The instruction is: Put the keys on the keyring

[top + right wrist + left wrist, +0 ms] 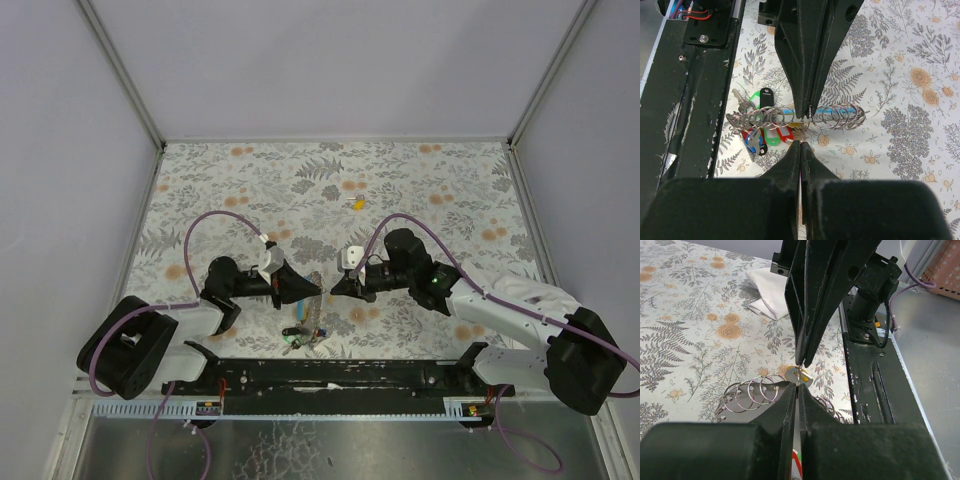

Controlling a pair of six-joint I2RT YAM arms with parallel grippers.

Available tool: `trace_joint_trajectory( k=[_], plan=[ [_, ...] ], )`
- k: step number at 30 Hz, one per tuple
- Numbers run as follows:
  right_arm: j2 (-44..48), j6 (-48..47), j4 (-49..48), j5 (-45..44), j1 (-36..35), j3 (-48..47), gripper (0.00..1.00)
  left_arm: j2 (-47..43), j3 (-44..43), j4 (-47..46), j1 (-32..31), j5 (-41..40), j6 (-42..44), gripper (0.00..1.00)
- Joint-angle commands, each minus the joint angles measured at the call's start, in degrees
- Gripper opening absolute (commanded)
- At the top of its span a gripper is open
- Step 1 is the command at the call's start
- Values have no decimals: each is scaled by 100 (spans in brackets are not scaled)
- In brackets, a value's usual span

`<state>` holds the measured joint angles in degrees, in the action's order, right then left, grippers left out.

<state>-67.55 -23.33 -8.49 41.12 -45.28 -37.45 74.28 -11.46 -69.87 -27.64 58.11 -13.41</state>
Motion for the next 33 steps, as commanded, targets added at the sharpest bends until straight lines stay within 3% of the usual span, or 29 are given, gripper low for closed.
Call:
trace_joint_trajectory(
  k=[1,23,33],
  plan=[
    [85,96,-371,138,-80,-146,0,-21,-136,-220,-11,56,75,0],
    [-140,307,-513,-17,-130,-284,0,-20,-188,-168,-148,32,103,0],
    [105,135,-362,-259,-199,-170,0,-52,-220,48,-145,-439,-174,0]
  ],
)
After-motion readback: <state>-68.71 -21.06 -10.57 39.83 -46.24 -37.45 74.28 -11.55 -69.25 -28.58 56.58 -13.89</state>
